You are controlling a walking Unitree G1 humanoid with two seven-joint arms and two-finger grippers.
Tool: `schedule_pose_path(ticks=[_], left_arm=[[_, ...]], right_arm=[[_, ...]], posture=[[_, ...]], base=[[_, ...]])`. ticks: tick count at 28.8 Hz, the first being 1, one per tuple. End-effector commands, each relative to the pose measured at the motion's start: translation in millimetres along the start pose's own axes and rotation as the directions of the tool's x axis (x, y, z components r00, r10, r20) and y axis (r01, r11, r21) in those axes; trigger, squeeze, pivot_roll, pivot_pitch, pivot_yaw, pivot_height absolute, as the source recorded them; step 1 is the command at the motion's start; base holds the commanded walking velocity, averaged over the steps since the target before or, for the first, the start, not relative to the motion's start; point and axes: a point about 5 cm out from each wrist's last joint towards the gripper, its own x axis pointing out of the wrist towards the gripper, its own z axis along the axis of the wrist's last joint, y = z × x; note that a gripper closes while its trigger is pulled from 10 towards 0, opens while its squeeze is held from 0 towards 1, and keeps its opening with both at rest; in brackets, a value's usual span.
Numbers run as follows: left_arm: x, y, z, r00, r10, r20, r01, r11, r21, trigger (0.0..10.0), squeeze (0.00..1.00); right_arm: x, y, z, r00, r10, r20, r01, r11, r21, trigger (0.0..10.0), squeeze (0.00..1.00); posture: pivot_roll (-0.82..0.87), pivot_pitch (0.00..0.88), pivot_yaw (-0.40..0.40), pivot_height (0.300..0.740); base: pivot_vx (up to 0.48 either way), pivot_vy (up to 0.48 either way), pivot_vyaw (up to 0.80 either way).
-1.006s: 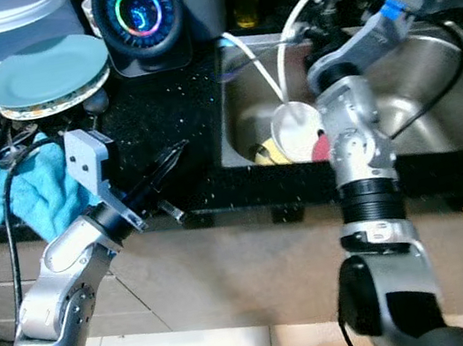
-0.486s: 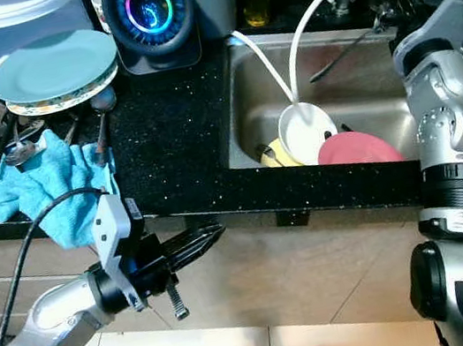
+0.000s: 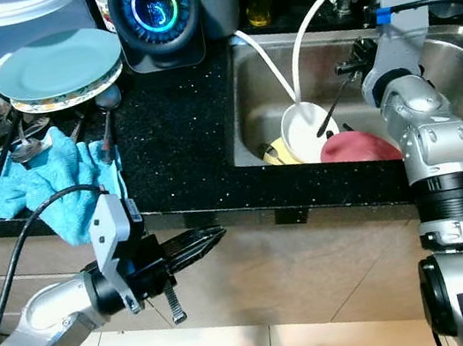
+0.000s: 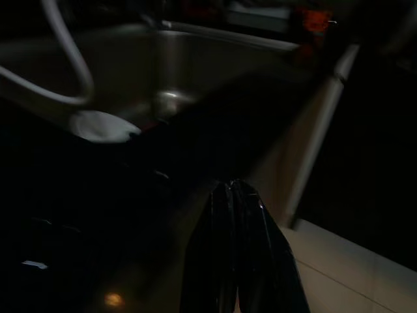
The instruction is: Kitchen organization
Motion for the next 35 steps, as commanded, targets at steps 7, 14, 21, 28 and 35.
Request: schedule_pose_path(ticks=[7, 14, 21, 28, 35], left_arm=[[-0.7, 7.1, 13, 0.997, 0.079, 0.017, -0.08, 0.994, 0.07, 10.0, 0.0], [1.1, 10.3, 17, 0.992, 0.118, 0.039, -0.121, 0.99, 0.068, 10.0, 0.0], [4.7, 6.8, 9, 0.992, 0.121, 0.036, -0.121, 0.992, 0.017, 10.0, 0.0], [4.6, -8.0, -6, 0.999, 0.034, 0.034, -0.031, 0.994, -0.109, 10.0, 0.0], [0.5, -14.8, -16, 1.0, 0.003, 0.026, 0.002, 0.982, -0.187, 10.0, 0.0]], right_arm=[[-2.2, -13.6, -5, 0.996, -0.069, -0.051, 0.064, 0.993, -0.103, 10.0, 1.0], [-3.0, -14.3, 2, 0.998, -0.053, -0.014, 0.052, 0.996, -0.071, 10.0, 1.0], [-29.7, 13.6, 42, 0.873, 0.323, 0.366, -0.435, 0.854, 0.284, 10.0, 0.0], [-67.9, 40.1, 52, 0.605, 0.518, 0.605, -0.76, 0.604, 0.242, 10.0, 0.0], [-85.7, 59.7, 39, 0.474, 0.636, 0.609, -0.87, 0.444, 0.213, 10.0, 0.0]], posture=[[0.13, 0.117, -0.065, 0.74], [0.13, 0.12, -0.066, 0.74], [0.13, 0.122, -0.06, 0.74], [0.12, 0.124, -0.052, 0.74], [0.12, 0.127, -0.052, 0.74]], base=[[0.0, 0.0, 0.0], [0.0, 0.0, 0.0], [0.0, 0.0, 0.0], [0.0, 0.0, 0.0], [-0.078, 0.0, 0.0]])
